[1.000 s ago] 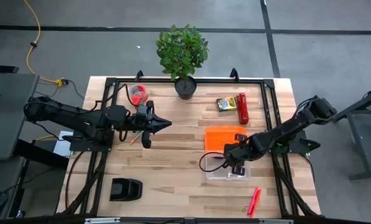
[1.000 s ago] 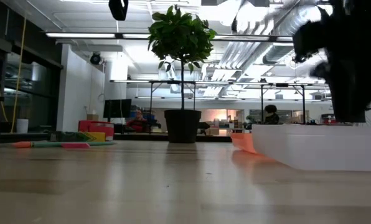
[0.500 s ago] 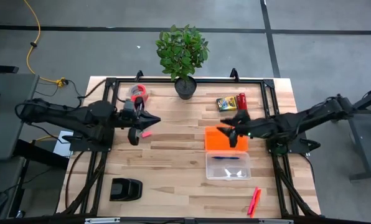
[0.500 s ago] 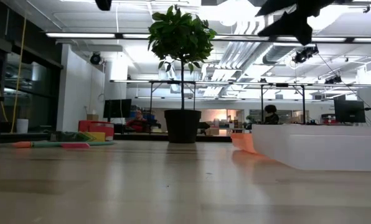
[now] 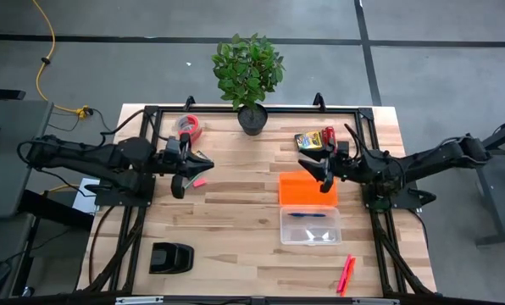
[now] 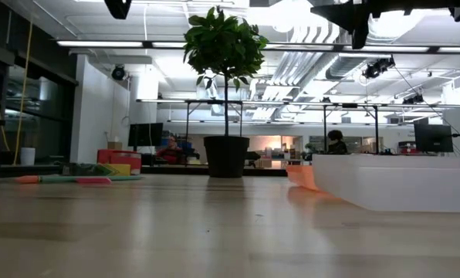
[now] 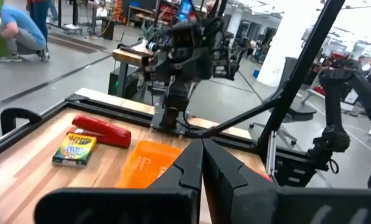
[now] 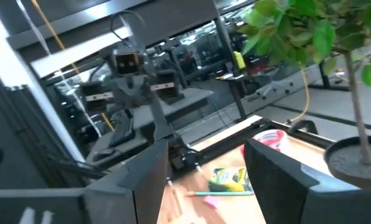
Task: Pack school essentials
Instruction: Put the left orange crayon box into the orange supply box
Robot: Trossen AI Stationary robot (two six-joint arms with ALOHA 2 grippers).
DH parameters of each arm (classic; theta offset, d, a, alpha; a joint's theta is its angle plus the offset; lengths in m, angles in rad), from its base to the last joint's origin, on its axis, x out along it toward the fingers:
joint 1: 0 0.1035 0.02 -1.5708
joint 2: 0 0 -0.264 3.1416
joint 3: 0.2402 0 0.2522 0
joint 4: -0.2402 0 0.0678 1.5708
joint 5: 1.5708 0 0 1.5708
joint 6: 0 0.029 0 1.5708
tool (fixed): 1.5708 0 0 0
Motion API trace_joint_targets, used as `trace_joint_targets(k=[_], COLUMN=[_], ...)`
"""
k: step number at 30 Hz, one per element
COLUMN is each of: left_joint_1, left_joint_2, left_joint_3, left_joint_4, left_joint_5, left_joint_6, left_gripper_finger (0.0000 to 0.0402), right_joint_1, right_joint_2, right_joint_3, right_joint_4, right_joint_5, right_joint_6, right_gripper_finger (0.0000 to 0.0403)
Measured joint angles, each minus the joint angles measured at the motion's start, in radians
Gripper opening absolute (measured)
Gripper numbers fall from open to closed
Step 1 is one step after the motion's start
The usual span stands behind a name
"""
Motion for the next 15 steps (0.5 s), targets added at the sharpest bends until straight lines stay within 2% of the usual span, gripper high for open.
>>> trace_joint_targets(k=[4, 7, 10, 15], left_joint_1=[0.0, 0.019, 0.086, 0.274], left_joint_2=[0.001, 0.002, 0.003, 0.06], left_joint_3=[0.001, 0.002, 0.002, 0.0], left_joint_4=[-0.007, -0.109, -0.292, -0.663], left_joint_5=[-0.07, -0.141, -0.156, -0.121], left_joint_6=[-0.056, -0.123, -0.222, -0.411], left_gripper_finger=[0.0003, 0.0021, 0.0055, 0.0129], right_joint_1=[0.0, 0.0, 0.0, 0.0], right_joint_2=[0.0, 0.0, 0.0, 0.0], right_joint_3=[0.0, 0.0, 0.0, 0.0], right_joint_4=[-0.02, -0.042, -0.054, -0.054], right_joint_5=[0.0, 0.005, 0.008, 0.008], right_joint_6=[0.004, 0.024, 0.03, 0.031], right_gripper_finger=[0.0204, 0.0204, 0.0204, 0.0204])
